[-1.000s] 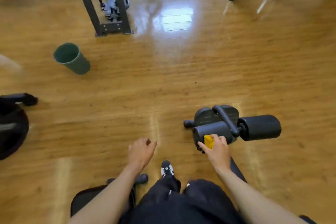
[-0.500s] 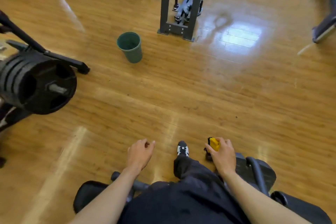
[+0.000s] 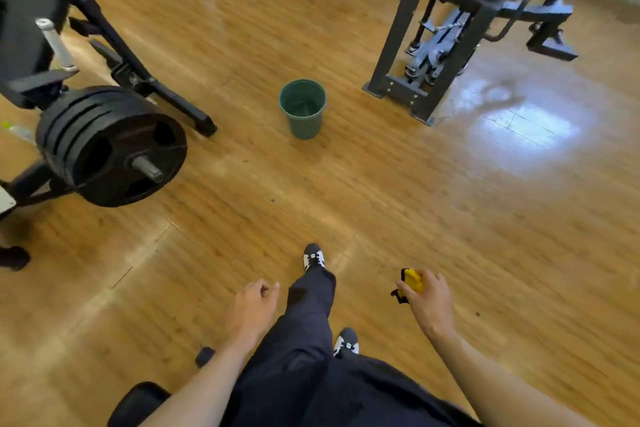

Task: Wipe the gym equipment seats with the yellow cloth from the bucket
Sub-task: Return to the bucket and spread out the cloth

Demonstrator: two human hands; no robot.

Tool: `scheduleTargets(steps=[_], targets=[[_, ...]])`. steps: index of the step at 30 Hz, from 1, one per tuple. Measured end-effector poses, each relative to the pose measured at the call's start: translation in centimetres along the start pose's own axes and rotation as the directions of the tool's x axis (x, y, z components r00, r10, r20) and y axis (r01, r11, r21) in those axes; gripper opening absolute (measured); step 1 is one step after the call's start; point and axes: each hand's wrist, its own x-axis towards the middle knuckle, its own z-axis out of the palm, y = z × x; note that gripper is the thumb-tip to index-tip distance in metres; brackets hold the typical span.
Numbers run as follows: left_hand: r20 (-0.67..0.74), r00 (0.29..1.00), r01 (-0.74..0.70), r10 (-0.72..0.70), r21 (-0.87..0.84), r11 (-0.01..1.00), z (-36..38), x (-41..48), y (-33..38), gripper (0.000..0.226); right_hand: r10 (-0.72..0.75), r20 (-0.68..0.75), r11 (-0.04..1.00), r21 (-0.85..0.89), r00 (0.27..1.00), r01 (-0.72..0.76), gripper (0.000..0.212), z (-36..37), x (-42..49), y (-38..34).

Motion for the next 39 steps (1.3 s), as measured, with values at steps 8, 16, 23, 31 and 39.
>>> scheduleTargets(steps=[8,16,23,31,39], targets=[[0.1,0.995,0.011,-0.003,-0.078,0.997,-5.4,13.1,8.5,0.032,0.022,-0.049,0.999,-0.035,0.999,-0.024,0.038,-3.0,11.3,-7.7],[0.092,0.99,-0.109,0.109,-0.011,0.994,-11.6,26.5,18.3,0.03,0.036,-0.096,0.998,0.058,0.995,-0.03,0.036,-4.3,22.6,-18.6],[0.141,0.988,-0.06,0.061,-0.013,0.998,-13.3,35.9,26.0,0.03,0.043,-0.013,0.998,0.054,0.999,-0.043,0.04,-4.1,34.5,-25.8],[0.076,0.997,0.028,-0.02,-0.105,0.994,-18.3,47.1,36.2,0.029,-0.006,0.078,1.0,0.013,0.997,0.005,0.048,-6.1,49.3,-35.8],[0.1,0.993,-0.042,0.056,-0.135,0.99,-20.4,57.8,42.3,0.024,-0.049,0.08,0.995,0.086,0.996,0.042,0.05,-3.8,58.4,-46.2]])
